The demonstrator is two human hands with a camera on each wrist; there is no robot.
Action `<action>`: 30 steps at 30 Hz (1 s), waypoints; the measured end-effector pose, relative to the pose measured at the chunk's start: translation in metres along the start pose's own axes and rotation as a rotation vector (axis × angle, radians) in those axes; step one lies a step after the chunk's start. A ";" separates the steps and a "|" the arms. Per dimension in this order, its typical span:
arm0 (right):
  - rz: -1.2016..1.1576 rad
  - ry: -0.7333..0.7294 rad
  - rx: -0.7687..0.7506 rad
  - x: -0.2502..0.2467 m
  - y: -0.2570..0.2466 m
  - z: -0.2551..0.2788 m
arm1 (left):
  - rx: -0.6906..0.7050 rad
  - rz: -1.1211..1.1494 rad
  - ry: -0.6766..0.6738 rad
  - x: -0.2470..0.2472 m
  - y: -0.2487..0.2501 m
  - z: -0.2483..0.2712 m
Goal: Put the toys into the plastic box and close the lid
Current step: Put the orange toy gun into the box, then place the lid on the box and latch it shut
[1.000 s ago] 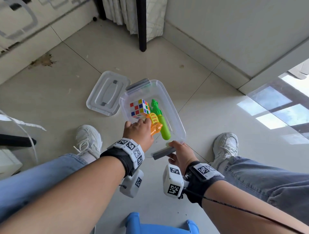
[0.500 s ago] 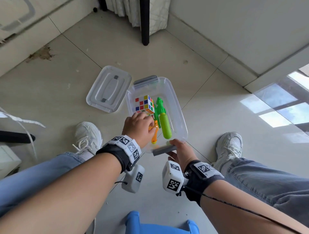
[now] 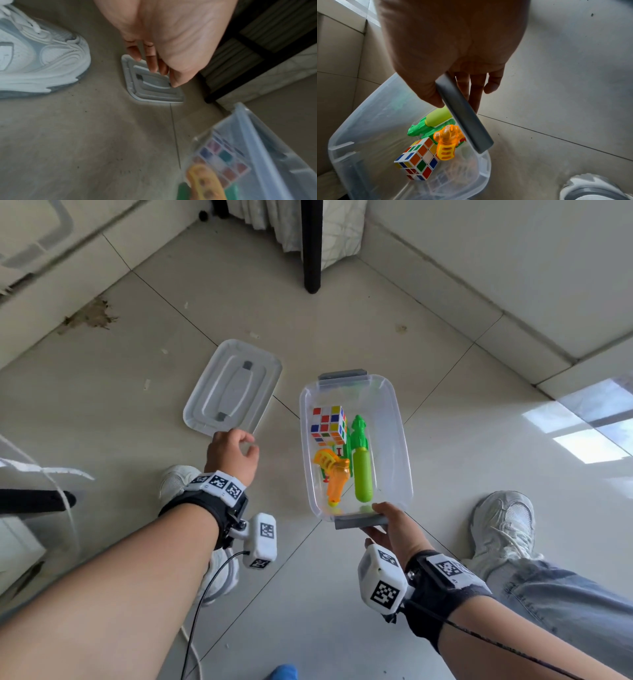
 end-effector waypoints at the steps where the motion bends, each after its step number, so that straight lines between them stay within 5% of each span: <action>1: -0.008 -0.005 0.001 0.001 0.000 -0.003 | -0.030 -0.005 0.002 0.002 -0.007 -0.005; 9: -0.021 -0.035 0.044 0.013 0.001 -0.029 | -0.206 0.018 -0.029 0.026 -0.036 -0.042; 30: 0.134 -0.100 0.040 -0.008 -0.019 -0.065 | -0.222 -0.259 -0.057 0.045 -0.058 -0.080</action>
Point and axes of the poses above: each hand's wrist, its own z-axis away from the middle knuckle, its own x-axis out of the palm, y = z × x, the point moved 4 cm from there along -z, towards the middle knuckle, and after that the axes turned 3 degrees about -x, right-handed, at the moved point
